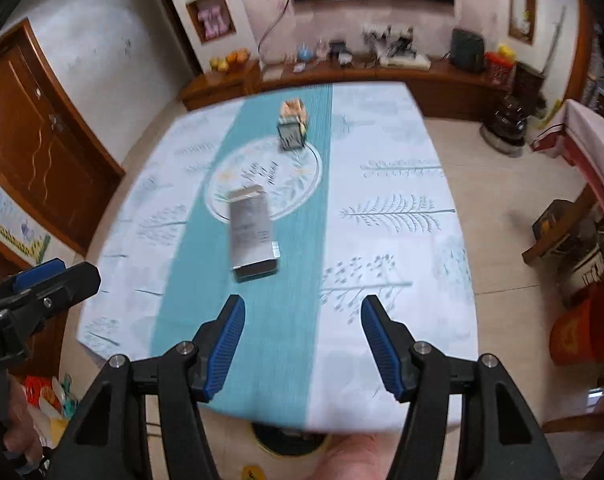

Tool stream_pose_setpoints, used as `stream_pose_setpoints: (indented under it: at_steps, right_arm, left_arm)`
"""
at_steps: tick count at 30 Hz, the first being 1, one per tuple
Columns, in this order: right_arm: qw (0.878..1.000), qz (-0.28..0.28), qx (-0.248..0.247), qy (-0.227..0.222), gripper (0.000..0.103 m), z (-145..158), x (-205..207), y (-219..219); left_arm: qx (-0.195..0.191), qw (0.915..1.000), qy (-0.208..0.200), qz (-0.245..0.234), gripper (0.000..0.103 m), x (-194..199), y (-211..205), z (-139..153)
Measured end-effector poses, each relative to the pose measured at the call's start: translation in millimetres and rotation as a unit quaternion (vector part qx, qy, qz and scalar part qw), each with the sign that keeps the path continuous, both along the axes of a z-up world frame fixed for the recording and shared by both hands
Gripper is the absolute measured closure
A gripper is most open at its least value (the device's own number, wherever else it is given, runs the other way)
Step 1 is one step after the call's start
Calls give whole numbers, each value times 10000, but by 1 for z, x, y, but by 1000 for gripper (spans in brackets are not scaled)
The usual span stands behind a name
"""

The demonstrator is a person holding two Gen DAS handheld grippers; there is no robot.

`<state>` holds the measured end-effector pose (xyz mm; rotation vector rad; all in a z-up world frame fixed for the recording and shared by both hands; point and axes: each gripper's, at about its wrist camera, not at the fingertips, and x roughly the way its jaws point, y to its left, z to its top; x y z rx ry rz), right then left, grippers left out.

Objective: Collect trash
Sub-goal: 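Move both tools back over the table toward the silver box, then lower the left tool onto the silver box and close it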

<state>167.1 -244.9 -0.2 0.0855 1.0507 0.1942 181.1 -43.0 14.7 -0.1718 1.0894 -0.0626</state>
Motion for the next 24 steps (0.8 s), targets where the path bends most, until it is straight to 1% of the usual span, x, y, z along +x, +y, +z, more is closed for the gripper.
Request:
stream_pose_setpoints:
  at_steps: [2, 4, 5, 7, 8, 10, 13, 17, 21, 24]
  right_arm:
    - [9996, 200, 66, 164, 42, -12, 25, -8]
    - [9987, 399, -11, 303, 42, -24, 48, -15]
    - [9983, 461, -24, 352, 42, -28, 56, -18]
    - [9970, 609, -18, 483, 42, -38, 77, -24]
    - [9961, 687, -11, 547, 42, -44, 88, -26]
    - [9951, 778, -13, 607, 42, -52, 105, -29]
    - [9939, 863, 5, 682, 42, -64, 129, -32]
    - [9928, 908, 110, 774, 42, -75, 149, -31]
    - [9908, 1039, 165, 849, 42, -83, 164, -26]
    - [9897, 1128, 157, 862, 42, -86, 173, -22]
  left_arm:
    - [30, 9998, 174, 69, 10, 23, -12, -15]
    - [68, 9989, 413, 200, 10, 51, -24, -38]
    - [79, 9984, 491, 252, 10, 60, -28, -45]
    - [100, 9961, 756, 447, 10, 84, -34, -70]
    - [99, 9951, 837, 517, 10, 91, -35, -78]
    - [112, 9912, 1106, 712, 10, 112, -37, -102]
    - [145, 9867, 1361, 876, 10, 134, -40, -126]
    - [268, 9827, 1567, 953, 10, 151, -42, -149]
    - [424, 9792, 1686, 1050, 10, 159, -40, -161]
    - [469, 9774, 1712, 1149, 12, 161, -36, -167]
